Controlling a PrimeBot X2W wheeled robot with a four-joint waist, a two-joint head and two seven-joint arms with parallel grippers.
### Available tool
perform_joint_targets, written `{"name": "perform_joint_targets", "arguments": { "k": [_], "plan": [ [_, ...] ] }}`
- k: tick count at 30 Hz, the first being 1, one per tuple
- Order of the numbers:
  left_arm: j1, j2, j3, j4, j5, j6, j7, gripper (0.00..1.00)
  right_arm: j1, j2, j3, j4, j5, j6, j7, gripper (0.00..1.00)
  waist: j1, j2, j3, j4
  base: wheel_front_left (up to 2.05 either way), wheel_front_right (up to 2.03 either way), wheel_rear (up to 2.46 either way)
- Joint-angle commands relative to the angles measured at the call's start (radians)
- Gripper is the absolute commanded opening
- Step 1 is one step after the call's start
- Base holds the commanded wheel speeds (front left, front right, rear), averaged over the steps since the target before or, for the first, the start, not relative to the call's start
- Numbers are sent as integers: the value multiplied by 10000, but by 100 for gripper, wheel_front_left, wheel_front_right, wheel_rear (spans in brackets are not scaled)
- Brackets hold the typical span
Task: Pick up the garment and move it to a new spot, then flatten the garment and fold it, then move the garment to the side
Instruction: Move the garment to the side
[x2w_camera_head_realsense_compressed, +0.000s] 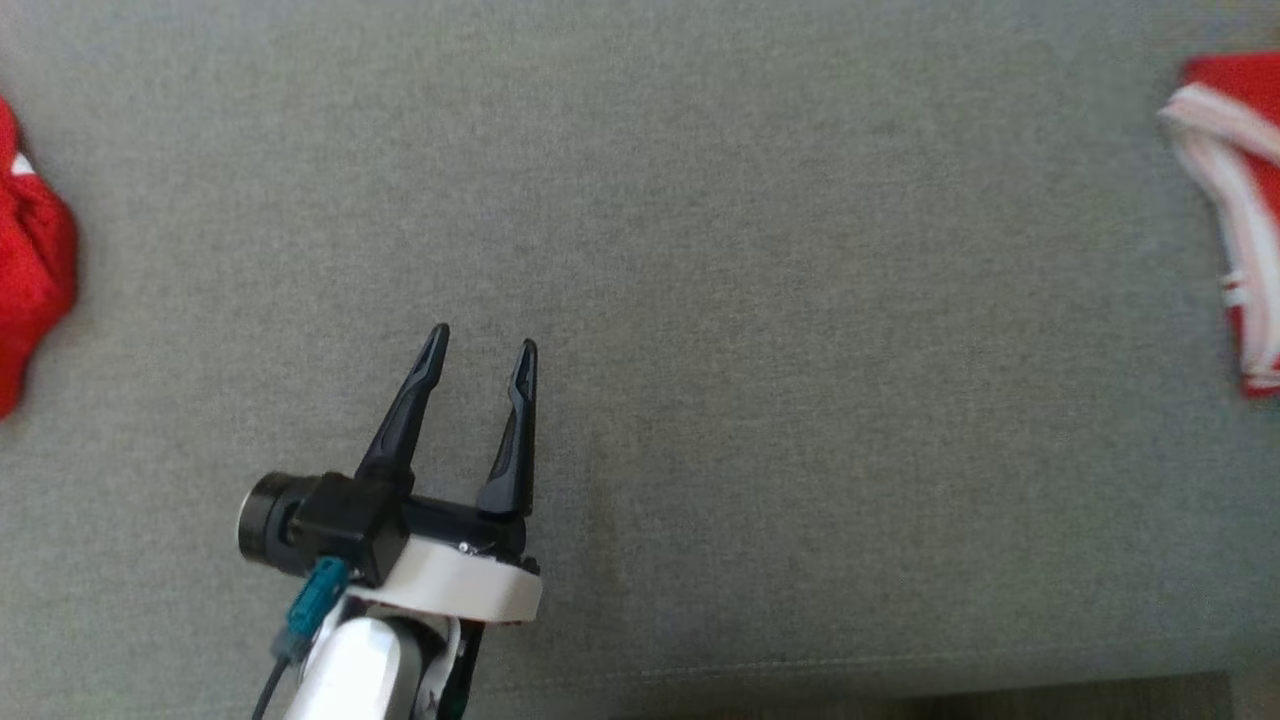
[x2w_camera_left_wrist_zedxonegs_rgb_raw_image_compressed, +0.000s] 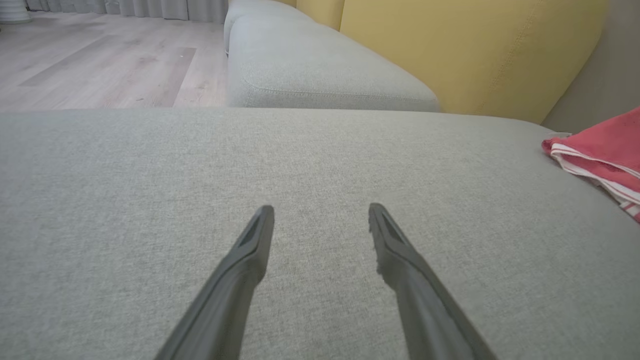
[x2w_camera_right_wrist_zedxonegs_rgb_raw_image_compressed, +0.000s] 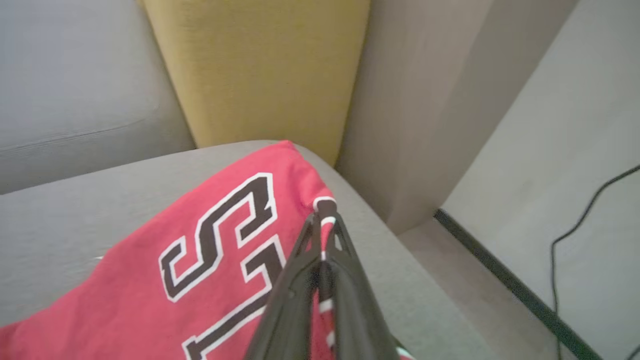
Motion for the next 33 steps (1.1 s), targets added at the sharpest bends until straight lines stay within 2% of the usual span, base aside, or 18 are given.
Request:
{"name": "perform_joint_targets", "arguments": {
  "k": [1,5,6,7,8,13,18,21,27,33],
  "plan": [
    [-49,-17,275,-375,88,-20,-122,100,-227,-443,-98,-154,-199,-7,-225,0,-4,0,243,120,0,0,0],
    [226,-17,371,-538,215,32,-122,100,-811,-743,-1083,827,-1334,-7,-1140,0,-4,0,273,228,0,0,0],
    [288,-17,390,-548,239,16,-122,100,-905,-756,-1259,1035,-1638,-7,-1340,22,-4,0,236,246,0,0,0],
    [345,-17,411,-552,256,5,-122,100,-989,-740,-1402,1214,-1914,-7,-1554,81,-4,0,198,249,0,0,0],
    [395,-17,435,-560,262,12,-122,100,-1061,-719,-1540,1375,-2170,-7,-1763,100,-4,0,152,248,0,0,0],
    [435,-17,405,-624,152,95,-122,100,-1259,-453,-1658,1794,-3161,-7,-3316,100,-4,0,-172,144,0,0,0],
    [387,-17,398,-524,-72,144,-122,100,-1118,266,-1023,1417,-3231,-7,-3877,100,-4,0,-754,-68,0,0,0],
    [280,-17,413,-477,-324,209,-122,100,-407,836,-321,194,-2681,-7,-3893,100,-4,0,-1222,-112,0,0,0],
    [456,-17,534,-238,-870,376,-122,100,2137,1964,1030,-2102,-1471,-7,-3897,100,-4,0,-2281,-180,0,0,0],
    [885,-17,858,163,-1133,393,-122,100,4649,2909,2244,-3976,-966,-7,-3898,100,-4,0,-3046,-68,0,0,0]
  ]
}}
